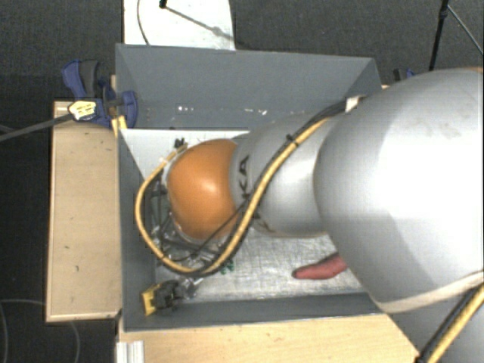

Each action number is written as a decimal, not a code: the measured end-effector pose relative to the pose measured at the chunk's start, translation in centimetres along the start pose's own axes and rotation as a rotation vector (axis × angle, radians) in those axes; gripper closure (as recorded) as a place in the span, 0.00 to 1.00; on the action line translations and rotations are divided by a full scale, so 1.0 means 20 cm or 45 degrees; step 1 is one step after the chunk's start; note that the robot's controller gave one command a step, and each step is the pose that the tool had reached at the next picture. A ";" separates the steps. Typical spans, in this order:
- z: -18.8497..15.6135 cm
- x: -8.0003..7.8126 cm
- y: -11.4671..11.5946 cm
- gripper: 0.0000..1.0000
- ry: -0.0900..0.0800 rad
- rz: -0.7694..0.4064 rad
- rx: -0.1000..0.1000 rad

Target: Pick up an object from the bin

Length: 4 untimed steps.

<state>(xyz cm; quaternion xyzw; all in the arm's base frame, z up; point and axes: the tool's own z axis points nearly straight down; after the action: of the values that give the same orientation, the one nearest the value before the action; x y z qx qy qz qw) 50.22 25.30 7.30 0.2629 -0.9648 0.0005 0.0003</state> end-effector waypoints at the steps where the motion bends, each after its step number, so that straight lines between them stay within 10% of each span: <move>1: 0.01 0.03 0.01 0.00 -0.005 -0.051 0.003; 2: 0.01 0.09 0.03 1.00 -0.008 -0.248 0.004; 4: 0.01 0.03 0.00 1.00 -0.005 -0.245 0.000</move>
Offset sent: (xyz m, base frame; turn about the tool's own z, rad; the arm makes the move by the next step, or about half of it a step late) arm -0.0216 -0.0015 -0.0030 -0.2029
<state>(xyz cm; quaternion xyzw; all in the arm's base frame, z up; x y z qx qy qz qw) 49.64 25.02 7.05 0.3543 -0.9351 0.0000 -0.0014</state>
